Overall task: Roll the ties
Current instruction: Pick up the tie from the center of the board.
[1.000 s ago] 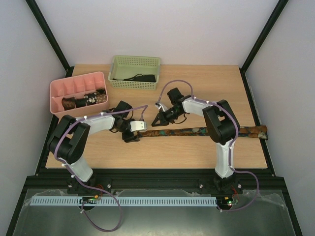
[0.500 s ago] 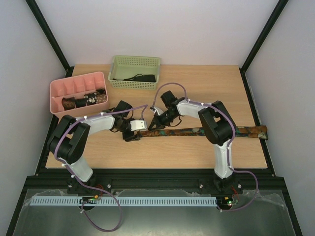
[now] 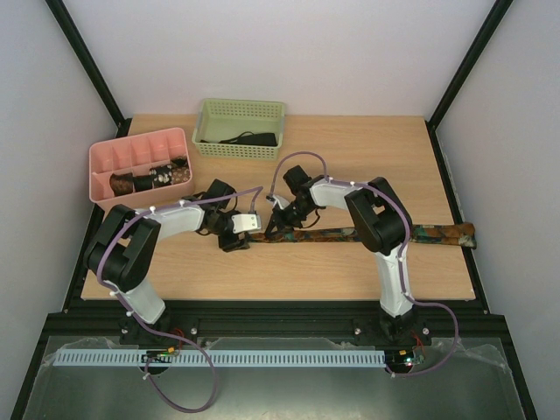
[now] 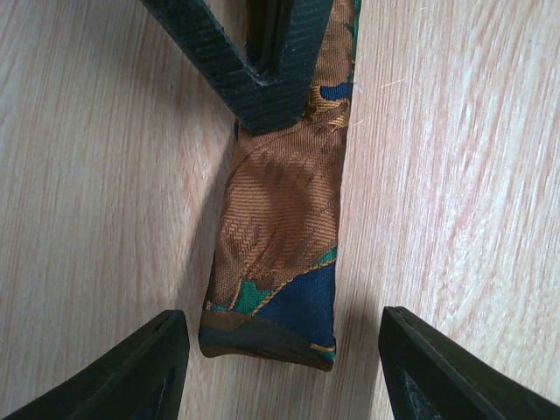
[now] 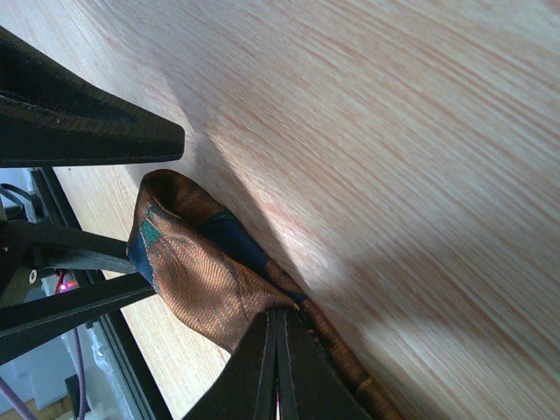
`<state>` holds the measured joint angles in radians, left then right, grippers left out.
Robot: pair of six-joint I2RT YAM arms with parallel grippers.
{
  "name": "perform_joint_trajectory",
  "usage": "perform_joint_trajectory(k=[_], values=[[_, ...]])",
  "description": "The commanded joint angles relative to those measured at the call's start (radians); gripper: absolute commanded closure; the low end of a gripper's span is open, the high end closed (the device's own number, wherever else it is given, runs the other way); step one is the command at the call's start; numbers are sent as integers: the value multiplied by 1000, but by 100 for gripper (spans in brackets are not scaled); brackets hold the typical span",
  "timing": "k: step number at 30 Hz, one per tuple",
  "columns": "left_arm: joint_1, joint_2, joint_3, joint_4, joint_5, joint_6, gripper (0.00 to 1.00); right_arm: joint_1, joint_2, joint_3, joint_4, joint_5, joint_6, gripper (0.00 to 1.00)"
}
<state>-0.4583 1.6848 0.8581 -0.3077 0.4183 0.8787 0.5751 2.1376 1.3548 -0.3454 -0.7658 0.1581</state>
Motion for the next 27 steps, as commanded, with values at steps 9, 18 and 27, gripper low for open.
perform_joint_trajectory(k=[9,18,27], values=[[-11,33,4,-9,25,12,47,2,-39,47,-109,15,-37,93],[-10,32,5,-10,25,8,48,1,-63,32,-147,55,-54,92],[-11,45,54,-18,57,-21,50,-1,-4,8,-138,92,-70,94]])
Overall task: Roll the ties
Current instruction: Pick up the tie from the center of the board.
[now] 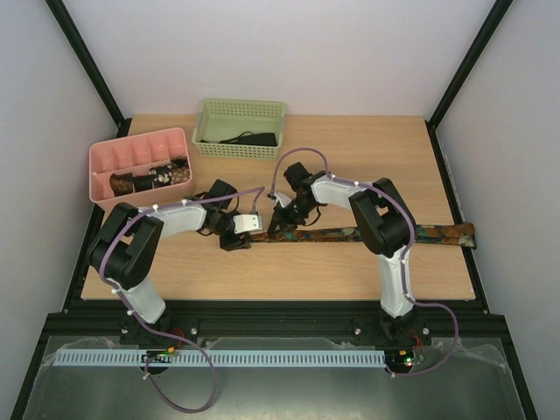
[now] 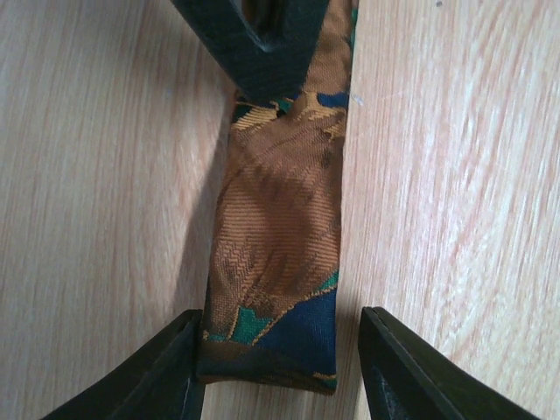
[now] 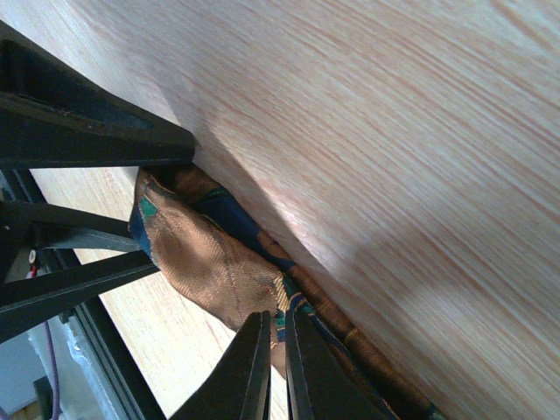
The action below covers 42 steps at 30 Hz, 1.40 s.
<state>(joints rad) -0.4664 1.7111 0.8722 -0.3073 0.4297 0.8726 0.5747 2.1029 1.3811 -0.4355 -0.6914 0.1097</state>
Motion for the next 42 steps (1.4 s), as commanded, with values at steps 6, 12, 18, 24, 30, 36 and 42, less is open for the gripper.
perform_joint_trajectory(k=[6,12,18,24,30,36,42], values=[[-12,10,96,-58,121,-53,59,-1,62,-17,-36,34,-26,94],[-37,-25,125,-84,150,-68,61,-1,64,-23,-35,41,-34,94],[11,-36,69,-111,87,-46,45,-1,58,-36,-31,47,-36,94],[45,23,58,-100,40,-12,34,-1,58,-35,-20,48,-28,94],[37,77,93,-109,86,-11,39,-1,62,-37,-11,58,-25,94],[26,106,122,-111,122,-38,57,-1,65,-37,-10,67,-29,94],[18,39,131,-111,165,-40,67,-1,65,-39,-12,68,-32,94]])
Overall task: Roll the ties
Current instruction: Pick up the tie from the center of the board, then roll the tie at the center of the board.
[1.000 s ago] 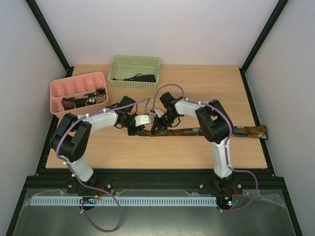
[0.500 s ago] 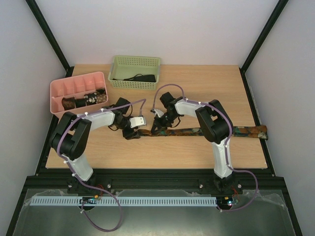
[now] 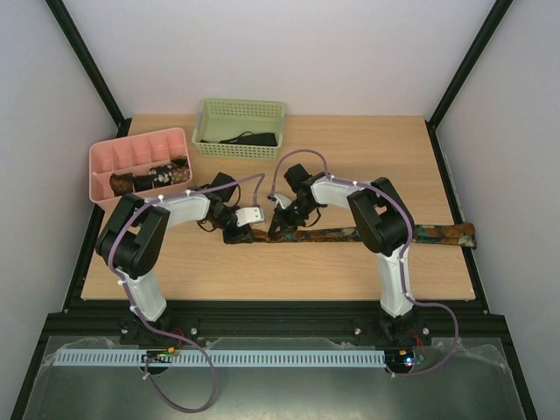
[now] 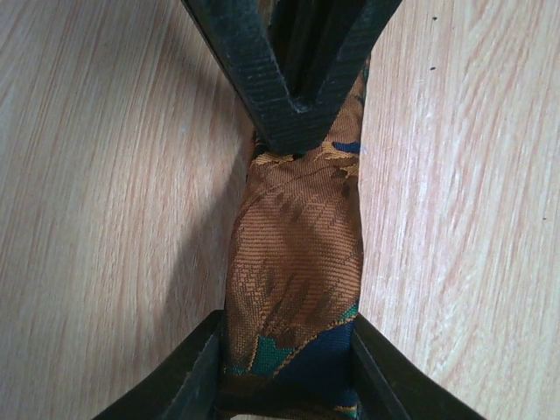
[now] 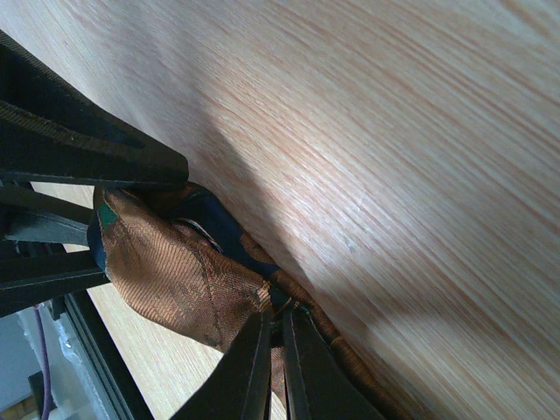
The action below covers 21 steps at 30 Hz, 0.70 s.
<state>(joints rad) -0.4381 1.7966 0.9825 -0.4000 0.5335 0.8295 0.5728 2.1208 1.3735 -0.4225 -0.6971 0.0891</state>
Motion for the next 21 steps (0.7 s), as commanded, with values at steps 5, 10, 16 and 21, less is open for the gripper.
perform_joint_trajectory(k=[5,10,16,21], values=[[-69,-122,19,28,67,5,68,1,48,-31,-22,66,-9,93],[-137,-116,29,83,59,-27,68,1,44,-31,-15,52,-3,93],[-145,-66,23,86,7,-38,68,-30,8,-38,13,-32,36,87],[-139,-83,6,89,2,-37,68,-71,-40,-37,-1,-95,36,81]])
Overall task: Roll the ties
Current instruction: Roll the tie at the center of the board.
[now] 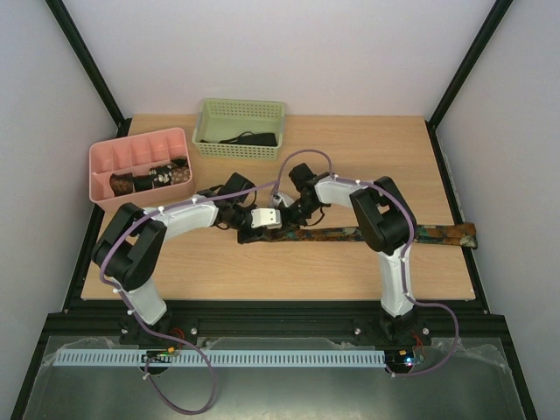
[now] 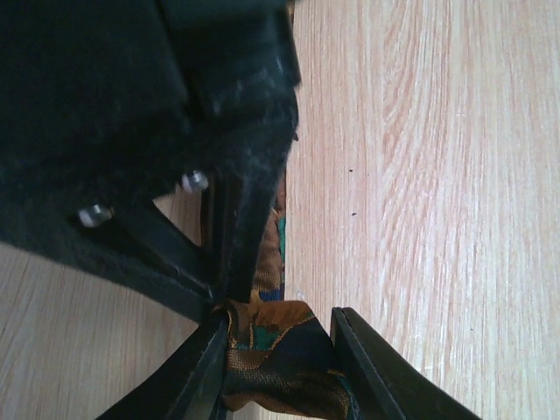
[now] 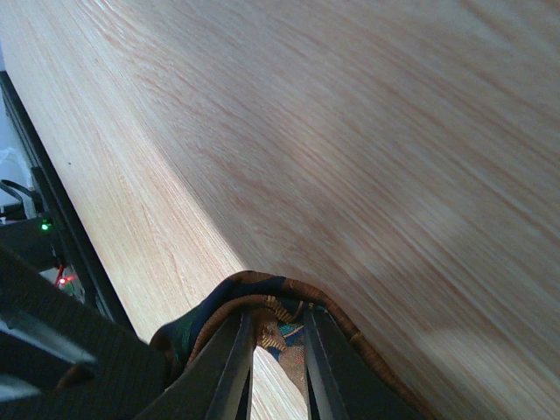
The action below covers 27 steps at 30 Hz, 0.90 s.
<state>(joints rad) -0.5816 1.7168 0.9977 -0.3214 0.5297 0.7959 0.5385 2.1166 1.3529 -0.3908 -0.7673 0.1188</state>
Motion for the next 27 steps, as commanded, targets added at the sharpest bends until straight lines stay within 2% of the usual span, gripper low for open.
perform_joint_trajectory(k=[1,9,15,19,27], values=[[5,-4,-8,12,6,-5,68,-42,-40,-15,-46,-37,0,79],[6,34,42,24,16,-56,68,-111,-113,-84,-68,-167,-36,65],[-4,72,88,18,29,-70,66,-121,-169,-144,68,-266,73,52],[-15,98,107,20,32,-96,66,-121,-148,-154,107,-278,116,51],[-21,138,134,28,36,-163,66,-117,-107,-165,210,-287,210,55]])
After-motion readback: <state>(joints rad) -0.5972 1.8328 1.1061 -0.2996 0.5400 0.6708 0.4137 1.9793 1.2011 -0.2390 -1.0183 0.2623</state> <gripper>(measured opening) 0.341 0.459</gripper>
